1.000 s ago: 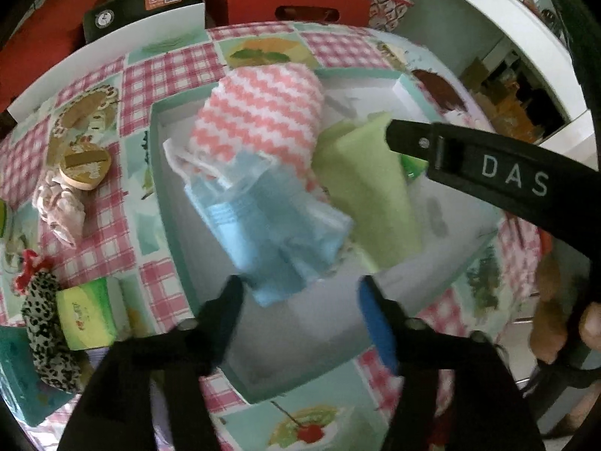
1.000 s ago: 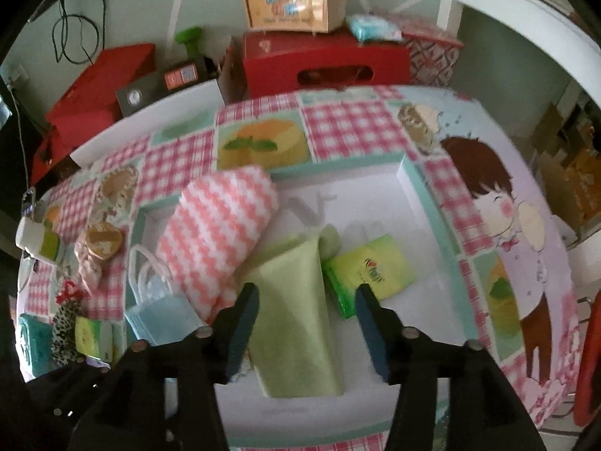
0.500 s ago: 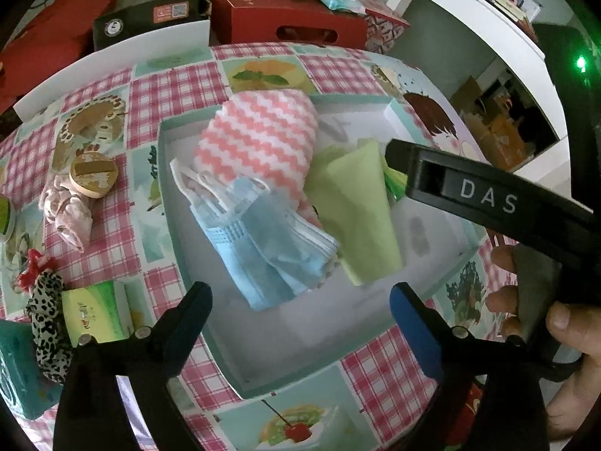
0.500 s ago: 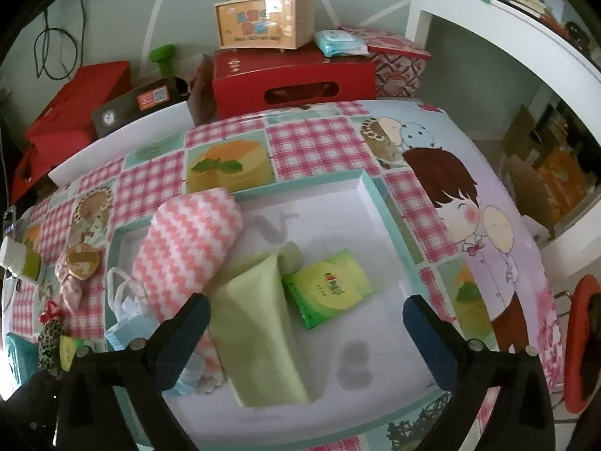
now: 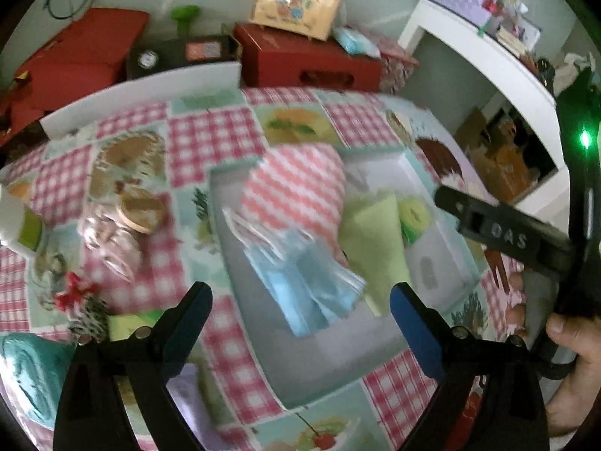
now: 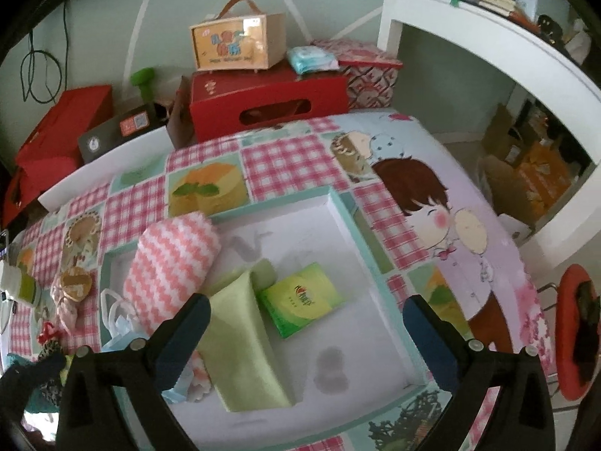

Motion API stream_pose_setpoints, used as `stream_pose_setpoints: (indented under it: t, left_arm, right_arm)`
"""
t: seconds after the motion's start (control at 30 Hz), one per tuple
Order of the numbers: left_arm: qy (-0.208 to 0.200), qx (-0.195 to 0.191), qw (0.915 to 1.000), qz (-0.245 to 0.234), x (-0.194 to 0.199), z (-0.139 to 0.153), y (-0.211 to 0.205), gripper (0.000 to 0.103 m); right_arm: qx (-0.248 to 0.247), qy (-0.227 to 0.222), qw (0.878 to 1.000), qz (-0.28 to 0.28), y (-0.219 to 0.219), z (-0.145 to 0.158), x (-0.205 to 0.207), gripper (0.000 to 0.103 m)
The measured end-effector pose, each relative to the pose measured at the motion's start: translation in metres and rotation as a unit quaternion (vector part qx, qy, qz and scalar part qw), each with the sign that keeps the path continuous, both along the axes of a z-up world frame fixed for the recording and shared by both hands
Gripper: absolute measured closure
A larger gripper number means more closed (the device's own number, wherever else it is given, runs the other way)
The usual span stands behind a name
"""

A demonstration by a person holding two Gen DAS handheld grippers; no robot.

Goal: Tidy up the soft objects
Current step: 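Withdraw both open tools from the tray back toward the pile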

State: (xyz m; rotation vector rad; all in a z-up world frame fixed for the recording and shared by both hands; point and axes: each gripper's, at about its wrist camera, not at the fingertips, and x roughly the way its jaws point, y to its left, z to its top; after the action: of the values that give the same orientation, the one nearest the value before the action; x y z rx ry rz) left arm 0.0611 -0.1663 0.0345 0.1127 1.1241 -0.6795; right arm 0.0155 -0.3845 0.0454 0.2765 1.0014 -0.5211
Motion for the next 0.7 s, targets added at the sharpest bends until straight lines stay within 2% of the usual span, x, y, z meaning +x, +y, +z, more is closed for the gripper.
stream_pose_setpoints:
  t: [0.1,0.3,0.5,0.7]
  left_arm:
    - [0.004,-0.012,0.9996,0.025,0.012,0.003,0.016,0.007]
    - [-0.007,0.009,0.9957,0.092,0.038,0.008,0.056,0.007]
    - [-0.026,0.04,0.9826,0.18,0.066,0.014,0.117,0.007]
    - [-0.012,0.065,0.9733,0.22,0.079,0.006,0.16,0.007]
  right_arm:
    - [-0.001,-0.01,1.0,0.0,0.002,0.005,0.0,0.0]
    - [0.006,-0.01,1.0,0.02,0.016,0.003,0.008,0.0]
    - [0.004,-0.011,0.999,0.053,0.039,0.004,0.018,0.0]
    - [0.01,-0.007,0.994,0.111,0.081,0.002,0.032,0.0]
